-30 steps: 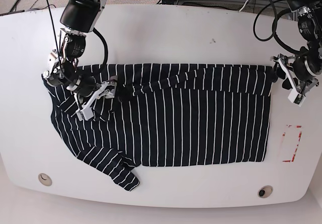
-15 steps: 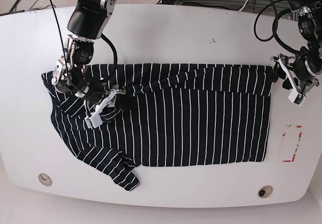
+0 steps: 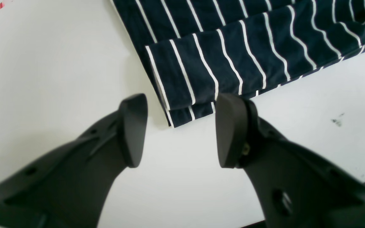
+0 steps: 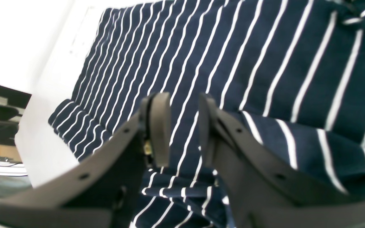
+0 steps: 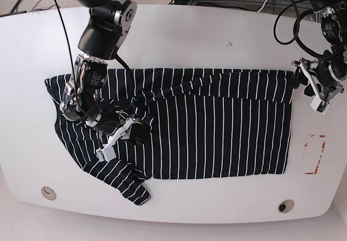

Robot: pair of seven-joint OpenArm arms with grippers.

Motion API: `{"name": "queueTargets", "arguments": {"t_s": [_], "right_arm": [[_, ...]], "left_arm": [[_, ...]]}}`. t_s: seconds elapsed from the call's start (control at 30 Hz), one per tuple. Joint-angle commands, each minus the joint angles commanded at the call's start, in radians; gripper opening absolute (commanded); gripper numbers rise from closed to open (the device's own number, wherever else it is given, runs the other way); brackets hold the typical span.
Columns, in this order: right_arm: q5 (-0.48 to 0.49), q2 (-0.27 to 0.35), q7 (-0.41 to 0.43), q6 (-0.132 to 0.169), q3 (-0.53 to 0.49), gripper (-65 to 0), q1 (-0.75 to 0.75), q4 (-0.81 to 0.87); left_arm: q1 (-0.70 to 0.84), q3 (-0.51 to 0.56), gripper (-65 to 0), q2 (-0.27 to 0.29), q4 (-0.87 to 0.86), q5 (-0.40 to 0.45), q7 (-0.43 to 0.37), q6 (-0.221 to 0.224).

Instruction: Layout the t-shirt on the table in an organized manner, then fold the t-shirt properly

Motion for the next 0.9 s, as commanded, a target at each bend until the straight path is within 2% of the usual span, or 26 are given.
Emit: {"name": "queueTargets", "arguments": {"t_s": [0.13,0.2,0.4,0.47,0.67,0.9], "right_arm": [[0.002,0.008,-0.012,0.0,0.0,-32.0,-0.003,0.021],[-0.002,0.028,-0.037,0.0,0.002,-29.8,-0.012,0.063],[-0.002,0.095,-0.057,0.0,0.002,-30.0,-0.081,0.192],[0.0,0.147,-0.057,0.0,0.002,-30.0,-0.12,0.238],[0.0,0.269,-0.057,0.0,0.006,-29.6,-0.215,0.325],[-0.009,0.37,-0.052,0.0,0.011,-29.6,-0.307,0.414]], "left_arm": [[0.0,0.002,-33.1,0.0,0.0,0.0,0.0,0.0],[0.0,0.002,-33.1,0.0,0.002,-0.002,0.0,0.0],[-0.002,0.002,-33.1,0.002,0.003,-0.005,0.0,0.0],[-0.002,0.002,-33.1,0.008,0.003,-0.005,0.0,0.0],[0.008,0.006,-32.6,0.086,0.037,0.002,-0.06,0.0],[-0.005,0.026,-32.5,0.143,0.058,0.002,-0.064,0.0]]}}
